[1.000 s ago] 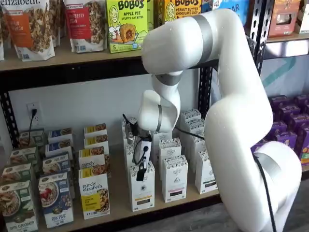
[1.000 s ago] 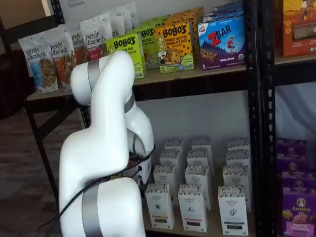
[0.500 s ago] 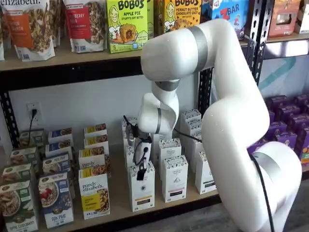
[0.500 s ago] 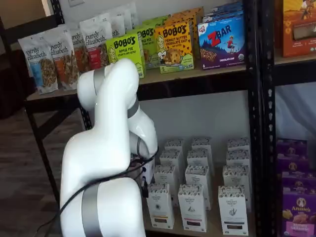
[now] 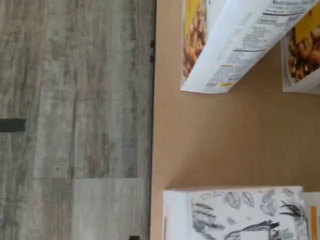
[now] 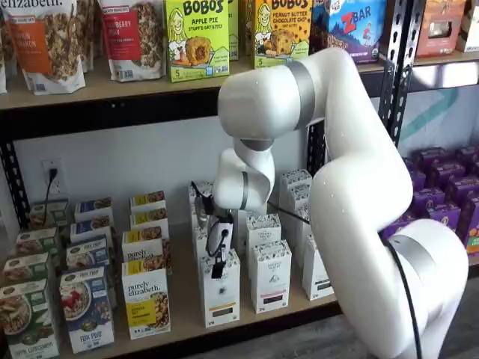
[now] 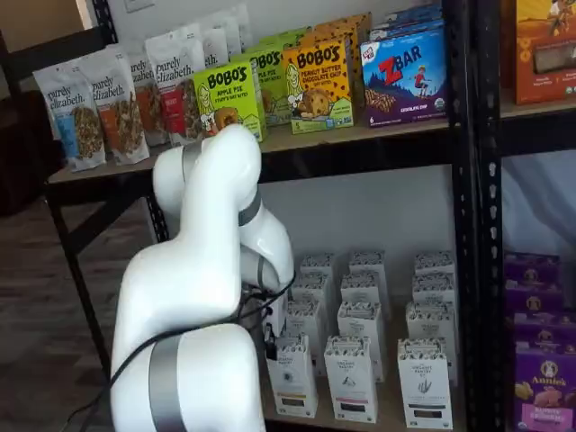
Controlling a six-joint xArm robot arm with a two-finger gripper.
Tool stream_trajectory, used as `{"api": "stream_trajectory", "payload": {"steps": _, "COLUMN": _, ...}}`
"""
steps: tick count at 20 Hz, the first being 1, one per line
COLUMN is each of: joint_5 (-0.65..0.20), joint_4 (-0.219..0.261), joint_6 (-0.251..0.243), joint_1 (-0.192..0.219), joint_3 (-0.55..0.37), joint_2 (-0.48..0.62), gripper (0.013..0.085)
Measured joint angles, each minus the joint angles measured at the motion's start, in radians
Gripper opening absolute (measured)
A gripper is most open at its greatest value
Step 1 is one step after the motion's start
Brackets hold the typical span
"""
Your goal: Pick up the white box with a yellow strip in the middle, on the bottom shelf, the fourth box from the left
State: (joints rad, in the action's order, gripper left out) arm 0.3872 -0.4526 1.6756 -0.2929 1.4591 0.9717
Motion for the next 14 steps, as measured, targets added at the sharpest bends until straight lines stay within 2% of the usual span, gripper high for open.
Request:
{"api": "stream_trajectory", "payload": {"steps": 6, "joint_5": -0.002, "joint_4": 0.017, "joint_6": -0.008, "joint_1": 0.01, "joint_3": 0.067, "joint_2": 0.058, "gripper": 0.085}}
{"api": "stream_trajectory", "payload": {"steps": 11, "joint_5": 0.059, "joint_4": 0.111, "joint_6": -0.077, "joint_1": 0.028, "joint_3": 0.135, "joint_2": 0.104, "gripper": 0.085}}
{"api": "stream_trajectory", "payload": {"steps": 14, "joint_5": 0.071, "joint_4": 0.139, "joint_6": -0.099, "joint_1": 0.032, "joint_3": 0.158, "joint_2": 0.123, "gripper": 0.085}}
